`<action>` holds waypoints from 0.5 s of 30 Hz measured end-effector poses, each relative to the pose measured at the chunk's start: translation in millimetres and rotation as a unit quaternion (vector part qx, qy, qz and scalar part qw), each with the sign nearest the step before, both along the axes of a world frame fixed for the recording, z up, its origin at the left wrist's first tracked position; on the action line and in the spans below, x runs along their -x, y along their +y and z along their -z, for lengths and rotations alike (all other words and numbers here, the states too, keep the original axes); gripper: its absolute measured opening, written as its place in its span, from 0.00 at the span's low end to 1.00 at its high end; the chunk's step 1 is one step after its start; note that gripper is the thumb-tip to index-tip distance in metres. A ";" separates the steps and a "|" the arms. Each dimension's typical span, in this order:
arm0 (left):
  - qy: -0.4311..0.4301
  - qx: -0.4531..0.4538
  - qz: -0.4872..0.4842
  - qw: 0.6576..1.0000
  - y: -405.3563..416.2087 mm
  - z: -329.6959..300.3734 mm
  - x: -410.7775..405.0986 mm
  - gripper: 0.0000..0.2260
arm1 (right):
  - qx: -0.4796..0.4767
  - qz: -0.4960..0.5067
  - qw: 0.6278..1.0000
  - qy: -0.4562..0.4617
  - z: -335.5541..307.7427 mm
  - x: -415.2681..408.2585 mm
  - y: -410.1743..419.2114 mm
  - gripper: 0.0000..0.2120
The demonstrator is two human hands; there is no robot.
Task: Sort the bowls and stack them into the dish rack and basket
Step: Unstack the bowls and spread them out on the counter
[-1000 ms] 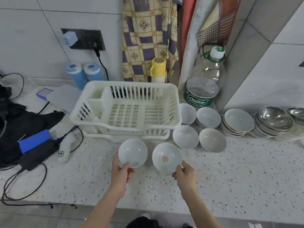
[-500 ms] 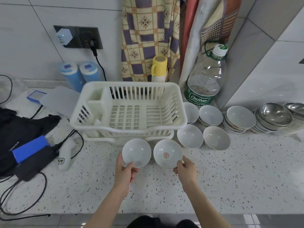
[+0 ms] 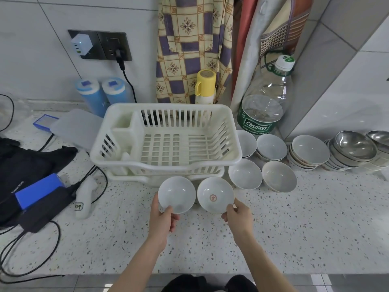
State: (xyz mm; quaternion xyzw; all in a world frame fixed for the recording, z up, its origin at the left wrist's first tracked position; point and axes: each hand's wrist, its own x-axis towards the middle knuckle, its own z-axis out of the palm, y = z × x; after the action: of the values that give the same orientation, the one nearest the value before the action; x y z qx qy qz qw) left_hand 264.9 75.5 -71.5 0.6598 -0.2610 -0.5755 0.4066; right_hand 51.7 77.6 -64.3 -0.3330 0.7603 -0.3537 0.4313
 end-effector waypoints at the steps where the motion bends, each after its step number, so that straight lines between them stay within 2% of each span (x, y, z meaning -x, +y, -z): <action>1: -0.001 -0.002 0.001 1.000 -0.3 0.1 -0.1 0.28 | 0.000 0.001 1.000 -0.003 0.1 -0.3 0.1 0.18; 15: -0.010 -0.014 0.009 1.000 -7.7 -1.5 0.7 0.28 | -0.009 0.033 0.995 -0.089 -3.4 -4.2 5.7 0.17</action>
State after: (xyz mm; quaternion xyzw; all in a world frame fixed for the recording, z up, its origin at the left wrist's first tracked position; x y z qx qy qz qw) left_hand 264.2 67.8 -70.0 0.6688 -0.2627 -0.5763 0.3894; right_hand 55.8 83.3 -60.9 -0.2715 0.7324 -0.3891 0.4884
